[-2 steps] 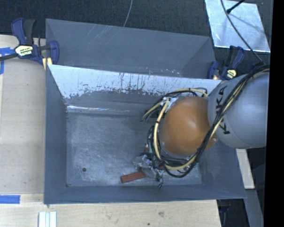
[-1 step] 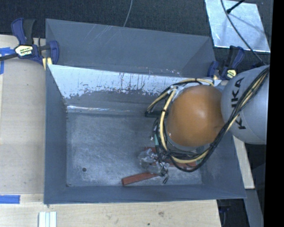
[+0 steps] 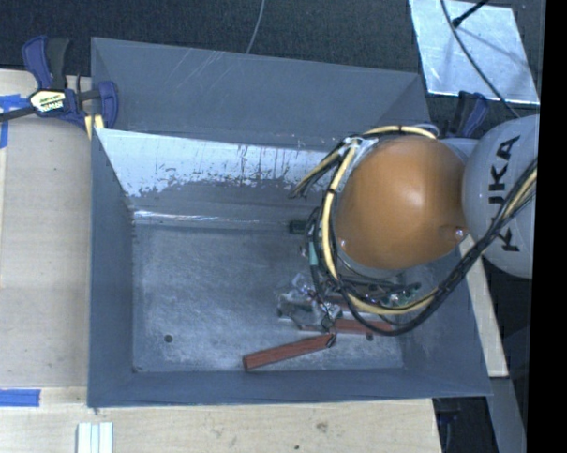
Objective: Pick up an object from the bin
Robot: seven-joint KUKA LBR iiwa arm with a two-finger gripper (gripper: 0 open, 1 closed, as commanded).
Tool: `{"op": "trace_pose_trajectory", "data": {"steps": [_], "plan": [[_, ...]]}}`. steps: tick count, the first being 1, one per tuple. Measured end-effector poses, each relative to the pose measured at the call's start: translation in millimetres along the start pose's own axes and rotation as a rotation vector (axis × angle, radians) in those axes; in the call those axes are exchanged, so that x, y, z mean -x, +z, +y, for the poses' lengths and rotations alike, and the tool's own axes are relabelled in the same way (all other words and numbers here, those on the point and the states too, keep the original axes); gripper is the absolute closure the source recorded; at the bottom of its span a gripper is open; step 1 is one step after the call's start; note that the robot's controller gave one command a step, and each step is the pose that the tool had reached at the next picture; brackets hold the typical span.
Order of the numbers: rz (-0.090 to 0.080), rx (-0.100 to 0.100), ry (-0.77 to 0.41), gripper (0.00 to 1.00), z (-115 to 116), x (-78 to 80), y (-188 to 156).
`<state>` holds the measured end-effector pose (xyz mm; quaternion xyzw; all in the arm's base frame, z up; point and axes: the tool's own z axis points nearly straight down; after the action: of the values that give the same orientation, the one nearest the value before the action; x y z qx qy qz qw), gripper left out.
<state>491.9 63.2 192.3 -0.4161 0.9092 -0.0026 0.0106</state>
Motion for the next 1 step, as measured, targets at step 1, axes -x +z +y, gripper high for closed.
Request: {"op": "trace_pose_trajectory", "data": {"steps": [1], "plan": [[0.016,0.013,0.027,0.00,-12.9,-27.5,118.8]]}}
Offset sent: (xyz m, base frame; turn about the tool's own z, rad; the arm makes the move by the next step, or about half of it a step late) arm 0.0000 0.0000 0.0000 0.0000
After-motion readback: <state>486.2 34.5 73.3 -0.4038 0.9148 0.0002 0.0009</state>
